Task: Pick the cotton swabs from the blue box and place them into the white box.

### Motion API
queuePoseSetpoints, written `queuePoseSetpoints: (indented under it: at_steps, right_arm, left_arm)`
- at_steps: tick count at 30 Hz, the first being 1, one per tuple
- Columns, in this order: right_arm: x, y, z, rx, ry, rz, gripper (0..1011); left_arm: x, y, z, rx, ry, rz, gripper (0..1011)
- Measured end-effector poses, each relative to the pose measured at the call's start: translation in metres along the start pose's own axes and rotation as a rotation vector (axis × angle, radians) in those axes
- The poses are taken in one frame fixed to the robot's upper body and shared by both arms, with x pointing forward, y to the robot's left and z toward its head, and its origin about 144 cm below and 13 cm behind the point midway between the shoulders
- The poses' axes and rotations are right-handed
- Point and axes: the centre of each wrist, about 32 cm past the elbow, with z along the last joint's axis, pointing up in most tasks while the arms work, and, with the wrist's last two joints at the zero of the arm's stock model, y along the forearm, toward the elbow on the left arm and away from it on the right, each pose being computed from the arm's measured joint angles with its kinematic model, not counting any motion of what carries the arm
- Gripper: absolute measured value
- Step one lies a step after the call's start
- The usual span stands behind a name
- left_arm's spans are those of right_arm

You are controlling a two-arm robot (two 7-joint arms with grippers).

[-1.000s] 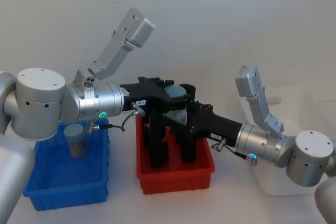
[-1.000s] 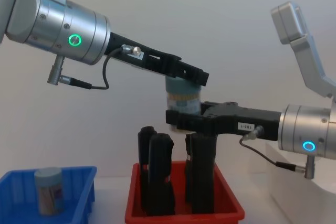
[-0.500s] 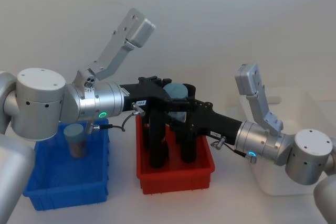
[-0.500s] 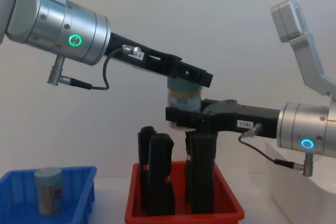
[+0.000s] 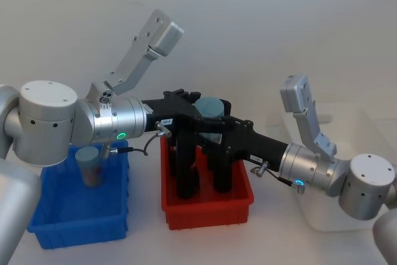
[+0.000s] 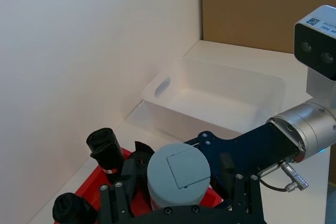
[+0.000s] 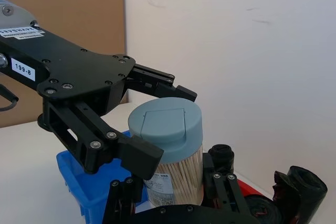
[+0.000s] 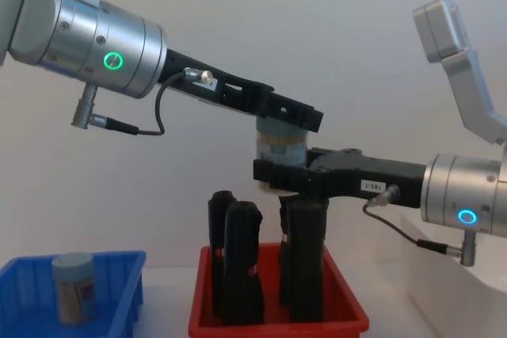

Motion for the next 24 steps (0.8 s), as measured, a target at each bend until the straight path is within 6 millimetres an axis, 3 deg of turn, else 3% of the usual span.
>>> queuePoseSetpoints:
  at_steps: [12, 24]
  right_arm:
    - [-0.001, -0.017, -0.004, -0.004, 0.01, -0.073, 647]
    - [-0.005, -0.052, -0.006, -0.001, 0.008, -0.234, 647]
  left_arm:
    - [0.0, 0.0, 0.0, 0.0, 0.0, 0.0, 1004]
    - [0.0, 0.0, 0.0, 0.0, 0.0, 0.0, 1004]
